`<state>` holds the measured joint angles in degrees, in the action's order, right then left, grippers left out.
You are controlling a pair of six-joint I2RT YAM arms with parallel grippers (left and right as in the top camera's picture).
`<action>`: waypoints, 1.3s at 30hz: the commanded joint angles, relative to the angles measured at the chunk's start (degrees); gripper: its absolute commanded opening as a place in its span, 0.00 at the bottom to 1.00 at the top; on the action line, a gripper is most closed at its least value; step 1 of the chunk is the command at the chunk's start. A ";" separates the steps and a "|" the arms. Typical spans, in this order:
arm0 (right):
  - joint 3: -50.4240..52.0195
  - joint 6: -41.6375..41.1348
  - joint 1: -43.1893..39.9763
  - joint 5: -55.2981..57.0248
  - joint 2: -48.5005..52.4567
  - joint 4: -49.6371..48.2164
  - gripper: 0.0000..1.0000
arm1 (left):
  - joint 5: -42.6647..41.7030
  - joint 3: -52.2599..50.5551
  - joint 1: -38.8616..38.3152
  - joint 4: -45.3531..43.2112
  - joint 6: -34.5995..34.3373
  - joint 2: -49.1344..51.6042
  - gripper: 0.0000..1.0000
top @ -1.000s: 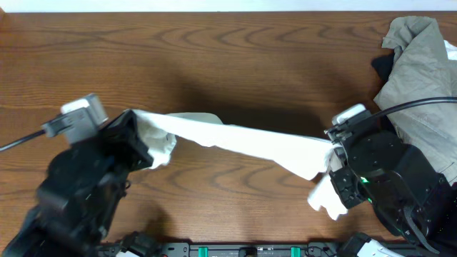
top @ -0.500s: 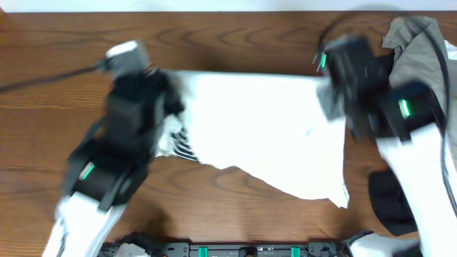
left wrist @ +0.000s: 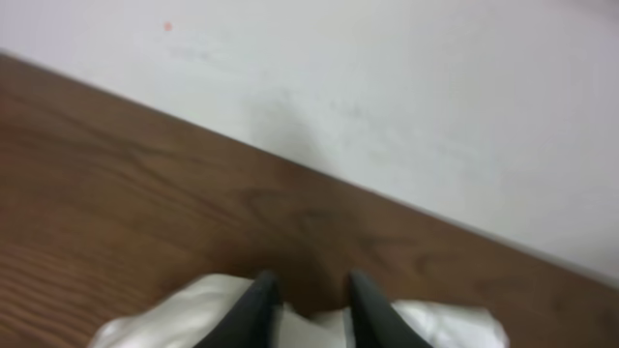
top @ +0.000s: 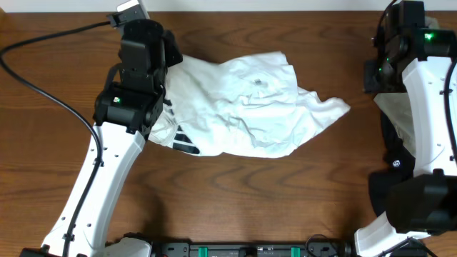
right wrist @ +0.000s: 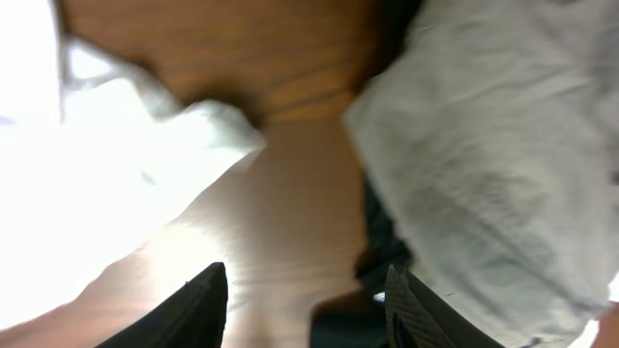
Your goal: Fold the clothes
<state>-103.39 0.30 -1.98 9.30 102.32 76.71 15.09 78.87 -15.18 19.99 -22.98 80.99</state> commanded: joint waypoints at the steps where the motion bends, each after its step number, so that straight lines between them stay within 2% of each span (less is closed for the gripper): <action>1: -0.74 1.22 3.65 -6.75 -2.45 1.97 0.50 | -3.37 0.76 0.00 2.62 3.04 -0.55 0.43; 3: -0.74 3.06 6.23 -7.28 -2.47 3.80 0.50 | -3.34 0.76 0.00 6.01 3.06 -0.55 0.47; 8: 0.81 5.88 12.55 -7.23 -2.43 5.55 0.52 | -6.08 0.76 0.00 19.32 2.97 -0.55 0.48; 13: 7.13 5.73 14.80 -7.28 -2.23 -0.57 0.54 | -12.79 0.17 0.00 34.27 1.84 -0.26 0.48; 16: 13.73 5.31 14.67 -7.89 -2.21 -4.37 0.55 | -13.05 -1.95 0.00 38.45 1.03 -0.07 0.48; 25: 33.97 1.88 14.82 -11.67 -2.21 -24.83 0.53 | -12.98 -6.78 0.00 36.61 0.63 0.59 0.48; 31: 35.15 1.92 16.39 -17.94 -2.21 -37.57 0.55 | -12.94 -6.78 0.02 31.54 0.61 0.66 0.48; 39: 35.15 1.88 18.67 -23.28 -1.27 -54.38 0.53 | -12.94 -6.78 0.00 30.84 0.61 0.66 0.48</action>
<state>-68.03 2.90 15.29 -10.96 100.84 24.38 1.93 72.01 -15.20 50.76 -22.24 81.23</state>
